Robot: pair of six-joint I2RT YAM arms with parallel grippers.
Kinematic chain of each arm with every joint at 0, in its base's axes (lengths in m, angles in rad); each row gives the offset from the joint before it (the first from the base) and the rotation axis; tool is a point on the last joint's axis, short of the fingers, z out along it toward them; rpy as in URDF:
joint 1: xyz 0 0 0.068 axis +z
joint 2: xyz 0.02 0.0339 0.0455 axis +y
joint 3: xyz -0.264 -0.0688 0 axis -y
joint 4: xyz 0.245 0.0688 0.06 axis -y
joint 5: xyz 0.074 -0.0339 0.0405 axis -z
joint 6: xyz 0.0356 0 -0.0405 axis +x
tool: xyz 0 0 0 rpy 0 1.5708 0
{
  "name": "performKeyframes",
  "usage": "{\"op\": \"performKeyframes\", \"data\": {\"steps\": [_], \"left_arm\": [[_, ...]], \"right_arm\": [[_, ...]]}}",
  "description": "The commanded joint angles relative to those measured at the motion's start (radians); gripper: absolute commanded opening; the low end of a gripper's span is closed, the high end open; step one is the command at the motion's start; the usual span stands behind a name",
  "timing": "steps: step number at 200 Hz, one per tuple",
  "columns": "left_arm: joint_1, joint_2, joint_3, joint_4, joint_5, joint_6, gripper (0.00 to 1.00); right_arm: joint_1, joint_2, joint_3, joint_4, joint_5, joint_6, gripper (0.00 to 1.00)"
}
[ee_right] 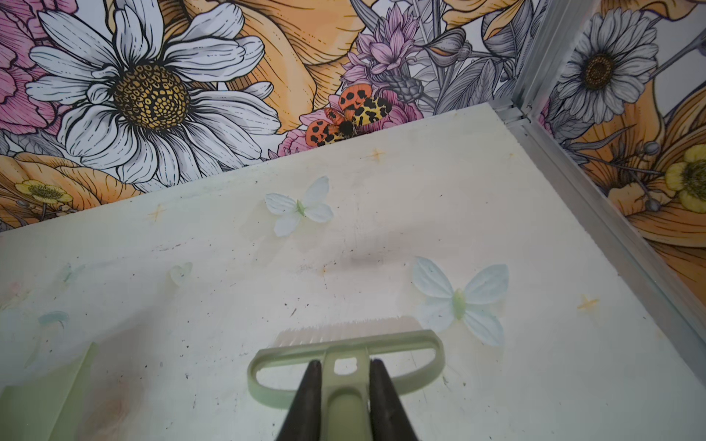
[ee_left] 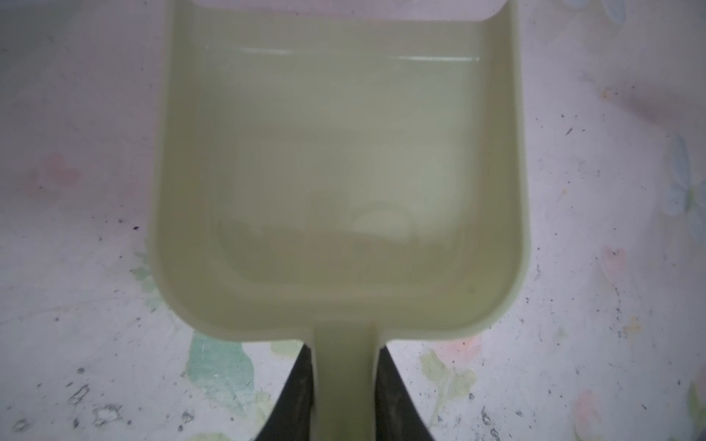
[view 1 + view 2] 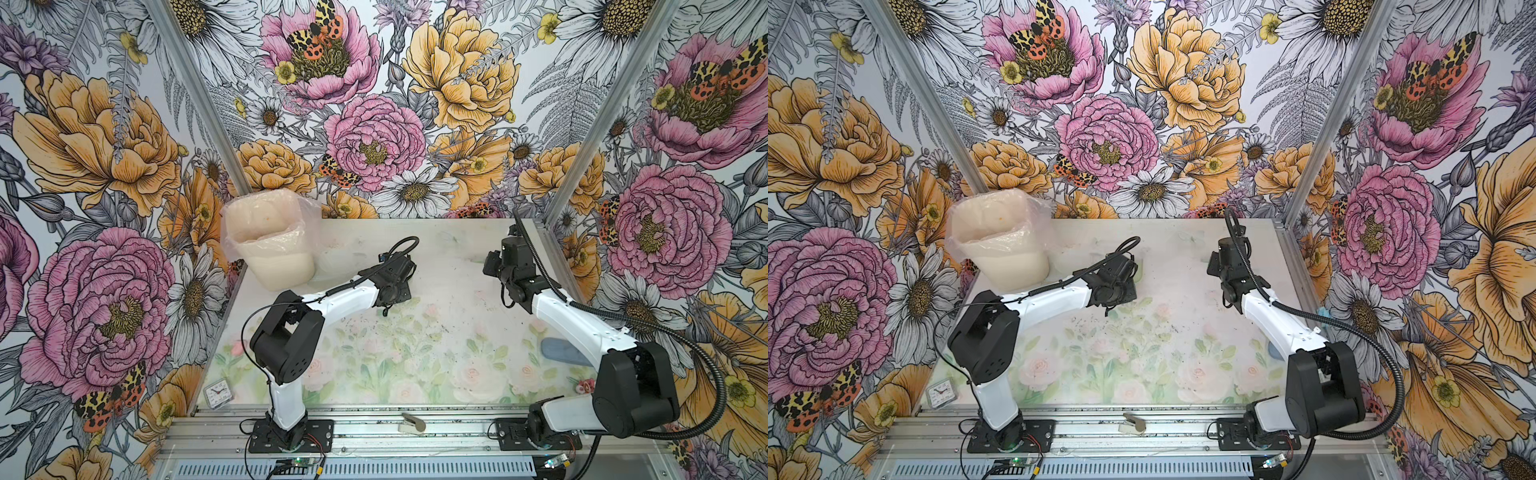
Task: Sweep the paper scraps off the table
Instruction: 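Bring the empty dustpan back over the table with the left gripper, then lower the dustpan with the left gripper while the right gripper sets down the brush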
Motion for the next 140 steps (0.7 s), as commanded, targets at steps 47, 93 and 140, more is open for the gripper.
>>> {"op": "performKeyframes", "data": {"steps": [47, 93, 140], "left_arm": [[-0.027, 0.155, 0.136, 0.048, 0.051, -0.015, 0.00], [-0.048, 0.190, 0.172, 0.049, 0.063, -0.023, 0.00], [-0.057, 0.200, 0.181, 0.049, 0.067, -0.027, 0.10]], "right_arm": [[-0.004, 0.104, -0.046, 0.171, 0.033, 0.065, 0.00], [0.007, 0.124, -0.085, 0.188, 0.036, 0.075, 0.00], [0.022, 0.142, -0.120, 0.185, 0.037, 0.089, 0.00]]}}
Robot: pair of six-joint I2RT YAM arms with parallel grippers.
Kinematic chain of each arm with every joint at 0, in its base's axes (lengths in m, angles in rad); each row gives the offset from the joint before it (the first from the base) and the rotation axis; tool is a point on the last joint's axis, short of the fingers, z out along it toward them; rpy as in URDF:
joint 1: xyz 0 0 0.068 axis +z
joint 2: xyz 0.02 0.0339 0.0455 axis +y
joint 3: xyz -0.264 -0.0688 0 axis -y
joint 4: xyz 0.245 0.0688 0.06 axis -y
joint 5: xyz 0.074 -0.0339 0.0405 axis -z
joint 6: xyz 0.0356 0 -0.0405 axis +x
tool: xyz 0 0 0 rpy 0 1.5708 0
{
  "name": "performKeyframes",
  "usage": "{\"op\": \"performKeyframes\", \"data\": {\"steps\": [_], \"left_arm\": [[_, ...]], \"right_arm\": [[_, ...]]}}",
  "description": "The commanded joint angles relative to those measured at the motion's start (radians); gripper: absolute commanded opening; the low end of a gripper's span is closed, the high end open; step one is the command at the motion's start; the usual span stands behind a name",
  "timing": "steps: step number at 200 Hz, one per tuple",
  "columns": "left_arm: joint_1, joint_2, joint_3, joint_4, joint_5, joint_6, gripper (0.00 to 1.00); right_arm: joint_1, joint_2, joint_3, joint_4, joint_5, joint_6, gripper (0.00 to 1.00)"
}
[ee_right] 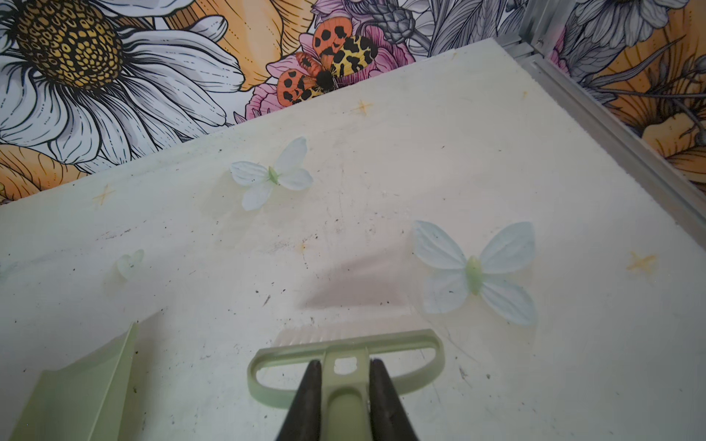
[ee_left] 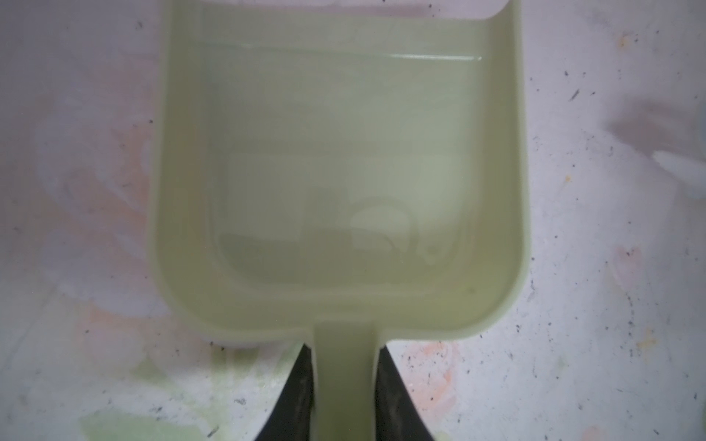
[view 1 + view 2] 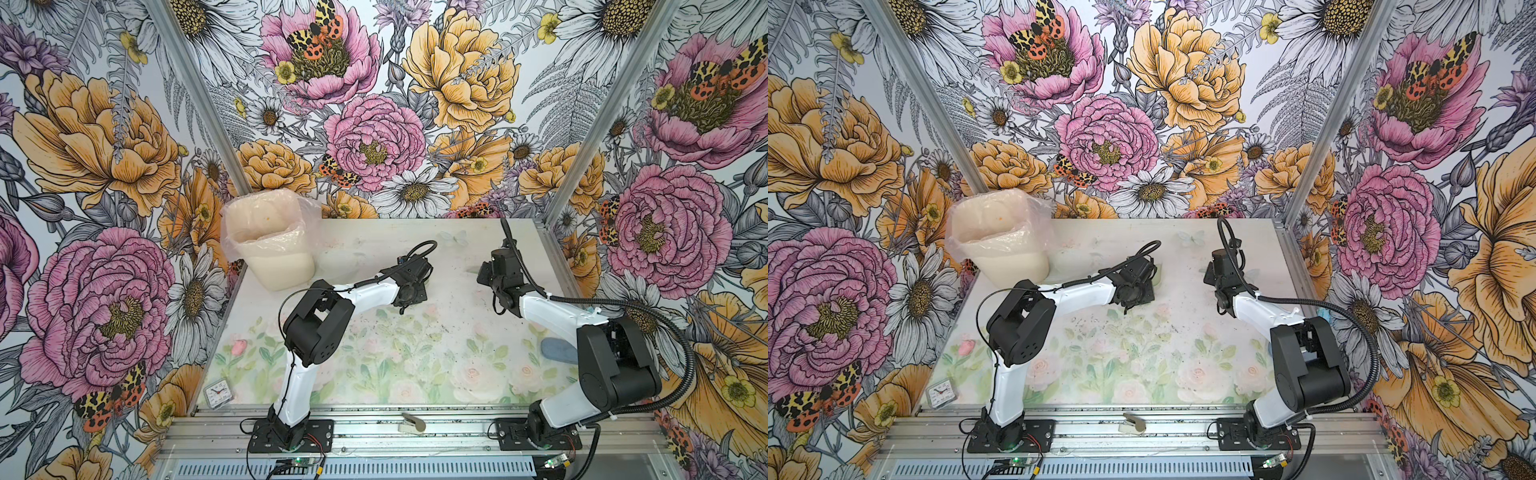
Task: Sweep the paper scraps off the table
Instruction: 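Lower the dustpan with the left gripper while the right gripper sets down the brush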
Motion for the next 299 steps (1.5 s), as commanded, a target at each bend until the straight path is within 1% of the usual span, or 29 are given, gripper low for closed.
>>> {"op": "performKeyframes", "data": {"steps": [1, 23, 47, 97, 120, 153, 189, 205, 224, 228, 243, 244, 247, 248, 249, 250, 251, 253, 285, 299], "left_arm": [[-0.006, 0.014, 0.027, 0.016, 0.015, -0.014, 0.10], [-0.009, 0.012, 0.024, 0.016, 0.010, -0.015, 0.16], [-0.014, 0.006, 0.020, 0.017, 0.001, -0.011, 0.27], [-0.019, -0.013, 0.001, 0.017, -0.006, -0.016, 0.35], [-0.025, -0.029, -0.007, 0.017, -0.009, -0.014, 0.38], [-0.032, -0.063, -0.021, 0.016, -0.021, -0.011, 0.46], [-0.037, -0.117, -0.037, 0.015, -0.035, -0.003, 0.49], [-0.045, -0.151, -0.050, 0.015, -0.057, 0.000, 0.52], [-0.062, -0.201, -0.064, 0.016, -0.091, 0.010, 0.60], [-0.066, -0.211, -0.065, 0.016, -0.121, 0.015, 0.62], [-0.073, -0.233, -0.067, 0.015, -0.137, 0.025, 0.67], [-0.072, -0.233, -0.067, 0.015, -0.138, 0.026, 0.68], [-0.076, -0.234, -0.068, 0.015, -0.141, 0.027, 0.78], [-0.076, -0.251, -0.068, 0.015, -0.141, 0.027, 0.84], [-0.076, -0.261, -0.068, 0.015, -0.142, 0.028, 0.87], [-0.077, -0.266, -0.069, 0.016, -0.143, 0.028, 0.93], [-0.077, -0.270, -0.070, 0.015, -0.143, 0.028, 0.96], [-0.076, -0.275, -0.070, 0.015, -0.143, 0.028, 0.98], [-0.090, -0.324, -0.083, 0.017, -0.163, 0.047, 0.99], [-0.103, -0.352, -0.091, 0.017, -0.190, 0.080, 0.99]], "right_arm": [[0.017, 0.023, -0.017, 0.029, 0.017, 0.020, 0.00], [0.032, 0.025, -0.034, 0.027, 0.029, 0.020, 0.00], [0.047, 0.018, -0.044, 0.016, 0.037, 0.019, 0.00], [0.073, 0.014, -0.086, 0.014, 0.055, 0.040, 0.00], [0.084, 0.010, -0.098, 0.010, 0.057, 0.049, 0.06], [0.092, -0.015, -0.111, -0.005, 0.060, 0.057, 0.13], [0.096, -0.052, -0.124, -0.024, 0.060, 0.060, 0.19], [0.096, -0.070, -0.129, -0.033, 0.062, 0.061, 0.22], [0.097, -0.091, -0.125, -0.058, 0.060, 0.057, 0.26], [0.097, -0.096, -0.125, -0.062, 0.059, 0.056, 0.27], [0.098, -0.118, -0.124, -0.072, 0.060, 0.054, 0.30], [0.098, -0.118, -0.124, -0.072, 0.060, 0.054, 0.30], [0.097, -0.122, -0.124, -0.074, 0.061, 0.053, 0.30], [0.097, -0.123, -0.124, -0.075, 0.062, 0.053, 0.30], [0.097, -0.125, -0.123, -0.075, 0.062, 0.052, 0.30], [0.097, -0.125, -0.123, -0.075, 0.062, 0.052, 0.30], [0.097, -0.127, -0.125, -0.076, 0.062, 0.051, 0.31], [0.097, -0.130, -0.124, -0.078, 0.062, 0.050, 0.31], [0.098, -0.139, -0.107, -0.111, 0.029, 0.035, 0.35], [0.095, -0.145, -0.094, -0.136, 0.016, 0.030, 0.36]]}}
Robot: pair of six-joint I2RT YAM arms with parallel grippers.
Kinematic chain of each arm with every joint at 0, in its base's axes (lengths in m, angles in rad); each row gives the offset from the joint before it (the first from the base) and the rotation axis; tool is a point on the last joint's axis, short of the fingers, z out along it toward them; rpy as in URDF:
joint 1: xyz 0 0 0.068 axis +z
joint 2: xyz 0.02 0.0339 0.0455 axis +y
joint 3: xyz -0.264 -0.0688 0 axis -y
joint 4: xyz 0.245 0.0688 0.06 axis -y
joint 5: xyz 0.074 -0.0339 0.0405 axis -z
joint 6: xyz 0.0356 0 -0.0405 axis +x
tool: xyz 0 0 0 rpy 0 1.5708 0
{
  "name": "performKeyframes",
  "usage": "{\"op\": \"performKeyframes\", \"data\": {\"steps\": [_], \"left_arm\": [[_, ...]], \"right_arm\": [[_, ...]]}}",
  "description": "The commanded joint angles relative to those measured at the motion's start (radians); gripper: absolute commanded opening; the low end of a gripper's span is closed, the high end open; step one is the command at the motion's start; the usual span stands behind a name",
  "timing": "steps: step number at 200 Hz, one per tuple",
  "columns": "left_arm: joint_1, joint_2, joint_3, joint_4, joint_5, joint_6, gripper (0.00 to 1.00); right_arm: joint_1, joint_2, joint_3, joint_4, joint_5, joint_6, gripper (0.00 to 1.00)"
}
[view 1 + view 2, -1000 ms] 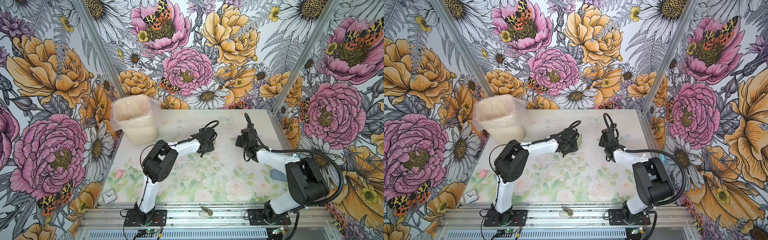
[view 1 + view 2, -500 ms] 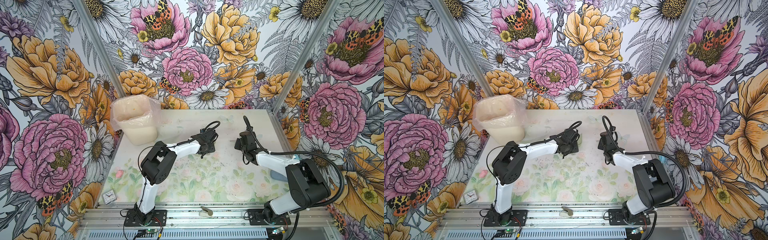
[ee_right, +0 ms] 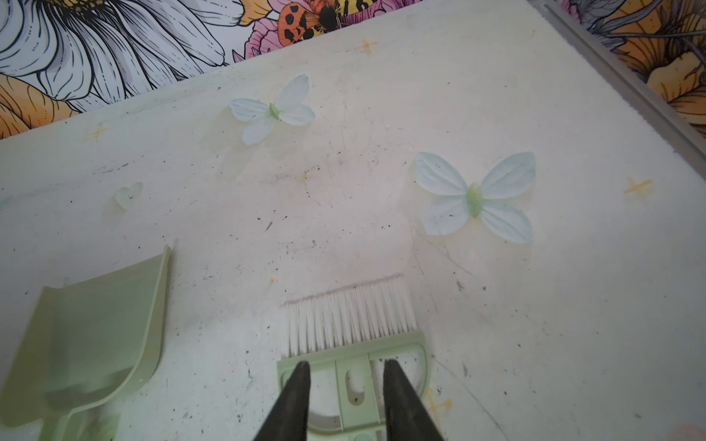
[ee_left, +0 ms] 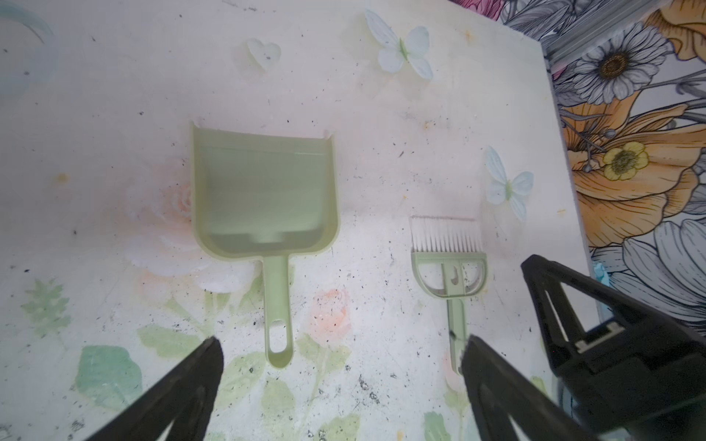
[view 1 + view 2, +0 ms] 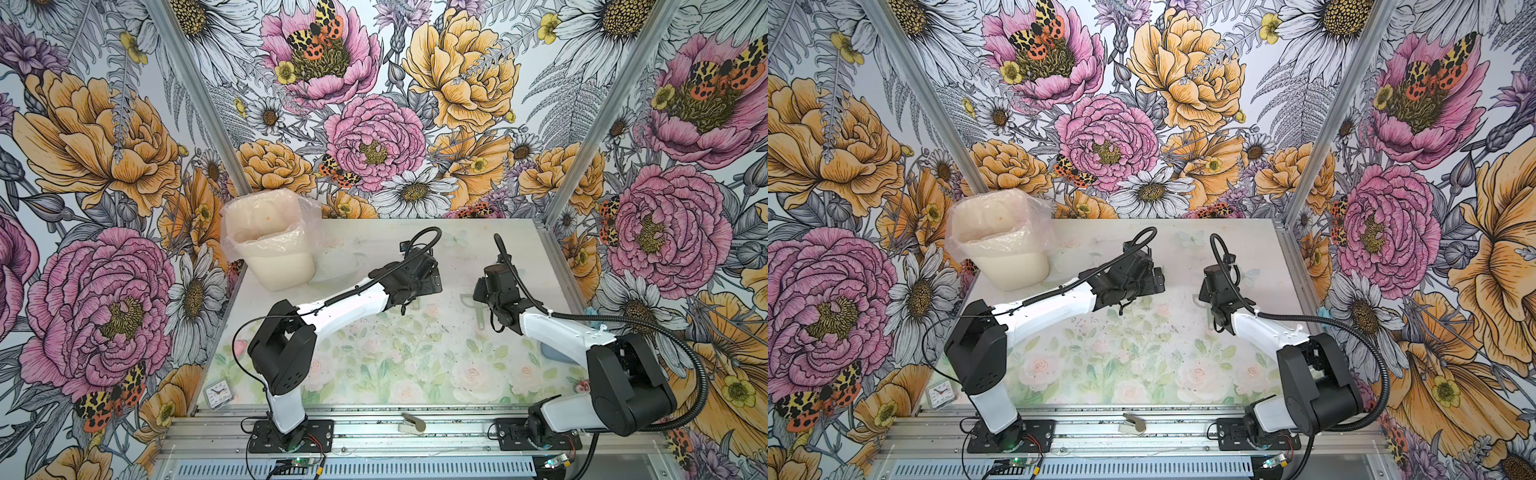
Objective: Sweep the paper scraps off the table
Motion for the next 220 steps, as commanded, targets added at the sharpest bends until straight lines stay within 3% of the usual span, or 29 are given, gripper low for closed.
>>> {"op": "performKeyframes", "data": {"steps": [1, 59, 121, 180, 202, 220], "left_arm": [[-0.017, -0.052, -0.024, 0.011, -0.071, 0.059, 0.99], [-0.122, -0.258, -0.121, 0.029, -0.350, 0.316, 0.99], [-0.126, -0.484, -0.290, 0.052, -0.497, 0.445, 0.99], [-0.079, -0.731, -0.535, 0.226, -0.502, 0.659, 0.99], [-0.016, -0.842, -0.653, 0.319, -0.482, 0.737, 0.99], [0.086, -0.941, -0.740, 0.358, -0.414, 0.736, 0.99]], "right_arm": [[0.007, -0.027, 0.027, -0.052, -0.026, -0.018, 0.36], [-0.017, -0.140, 0.122, -0.129, -0.082, -0.173, 0.38], [-0.066, -0.211, 0.200, -0.199, -0.153, -0.329, 0.47], [-0.117, -0.192, 0.194, -0.186, -0.176, -0.368, 0.48], [-0.141, -0.171, 0.164, -0.125, -0.171, -0.385, 0.48], [-0.165, -0.160, 0.126, -0.054, -0.173, -0.398, 0.48]]}}
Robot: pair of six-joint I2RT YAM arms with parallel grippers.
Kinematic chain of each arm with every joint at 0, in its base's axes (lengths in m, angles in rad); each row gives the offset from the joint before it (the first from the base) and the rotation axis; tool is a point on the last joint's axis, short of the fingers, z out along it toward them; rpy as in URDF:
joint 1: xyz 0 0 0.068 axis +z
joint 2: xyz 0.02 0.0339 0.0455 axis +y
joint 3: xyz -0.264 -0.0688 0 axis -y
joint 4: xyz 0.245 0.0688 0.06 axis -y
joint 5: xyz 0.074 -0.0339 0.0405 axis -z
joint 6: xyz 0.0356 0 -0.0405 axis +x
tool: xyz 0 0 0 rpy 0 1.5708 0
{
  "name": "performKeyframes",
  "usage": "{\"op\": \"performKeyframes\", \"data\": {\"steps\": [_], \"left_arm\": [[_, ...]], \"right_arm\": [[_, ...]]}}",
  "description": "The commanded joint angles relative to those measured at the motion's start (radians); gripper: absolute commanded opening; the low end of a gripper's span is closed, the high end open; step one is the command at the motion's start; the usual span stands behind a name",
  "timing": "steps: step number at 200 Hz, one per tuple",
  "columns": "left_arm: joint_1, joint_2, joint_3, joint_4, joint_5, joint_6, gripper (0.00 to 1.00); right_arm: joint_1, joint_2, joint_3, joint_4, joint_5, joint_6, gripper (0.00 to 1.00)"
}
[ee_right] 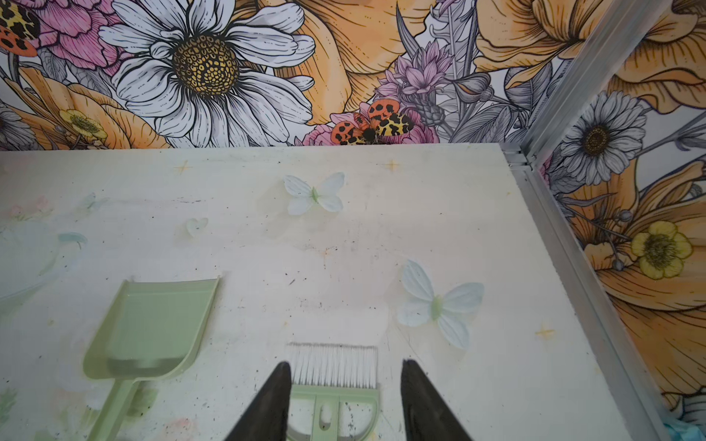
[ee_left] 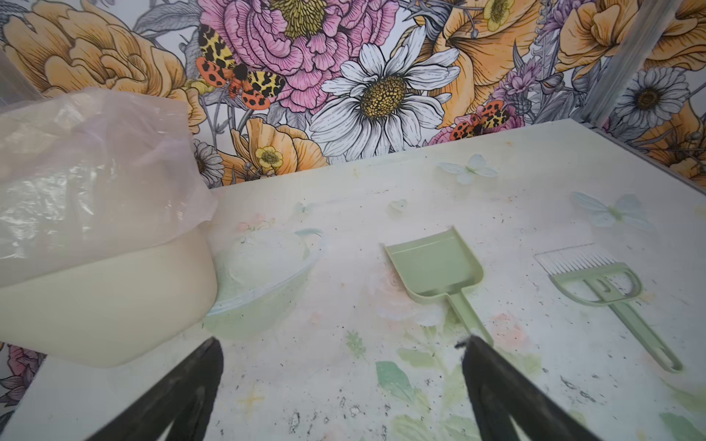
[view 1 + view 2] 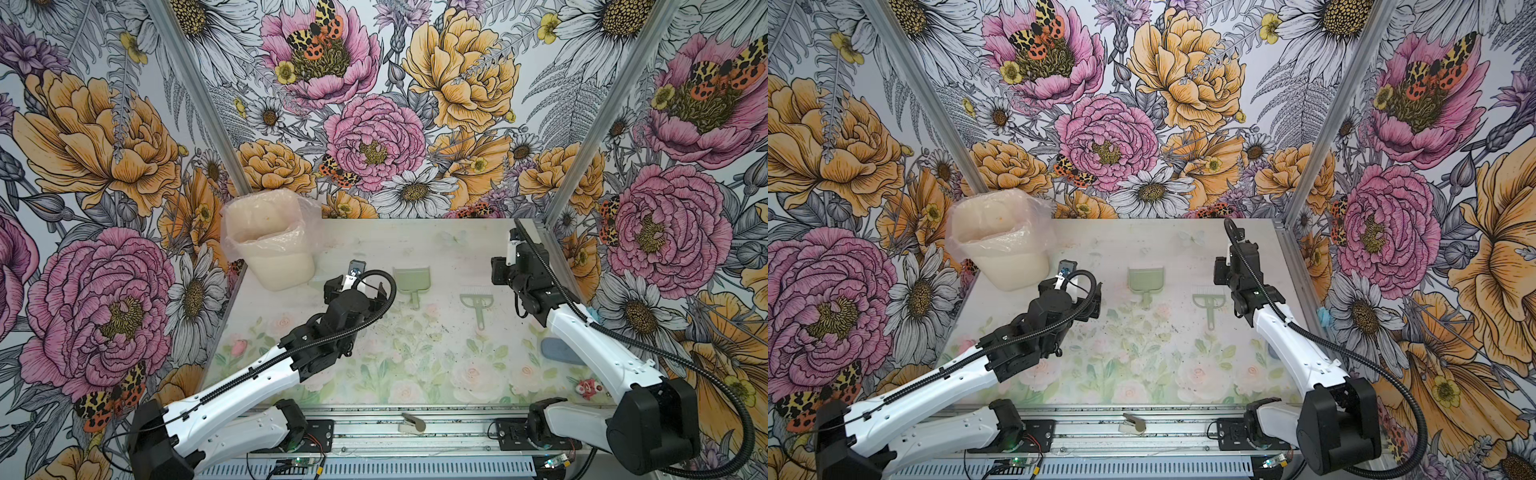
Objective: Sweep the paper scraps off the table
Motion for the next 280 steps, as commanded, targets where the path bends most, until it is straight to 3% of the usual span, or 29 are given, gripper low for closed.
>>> {"op": "performKeyframes", "data": {"steps": [1, 47, 104, 160, 197, 258, 280], "left_arm": [[0.100, -0.109, -0.088, 0.117, 0.056, 0.076, 0.99], [0.365, -0.248, -0.255, 0.194, 0.151, 0.117, 0.99], [0.628, -0.237, -0.378, 0.358, 0.388, 0.095, 0.99], [0.734, -0.097, -0.456, 0.612, 0.475, 0.109, 0.99], [0.776, -0.014, -0.473, 0.702, 0.483, 0.128, 0.99], [0.803, 0.198, -0.505, 0.972, 0.542, 0.106, 0.99], [0.812, 0.317, -0.485, 1.056, 0.564, 0.102, 0.99]], "right_arm": [[-0.027, 0.020, -0.044, 0.104, -0.006, -0.038, 0.48], [-0.093, 0.052, -0.130, 0.267, -0.027, -0.079, 0.49], [-0.166, 0.078, -0.231, 0.424, -0.055, -0.084, 0.50], [-0.196, 0.141, -0.404, 0.773, -0.014, -0.094, 0.49], [-0.197, 0.301, -0.509, 1.091, 0.041, -0.080, 0.49], [-0.184, 0.294, -0.508, 1.070, 0.061, -0.086, 0.51], [-0.184, 0.297, -0.508, 1.074, 0.061, -0.085, 0.56]]}}
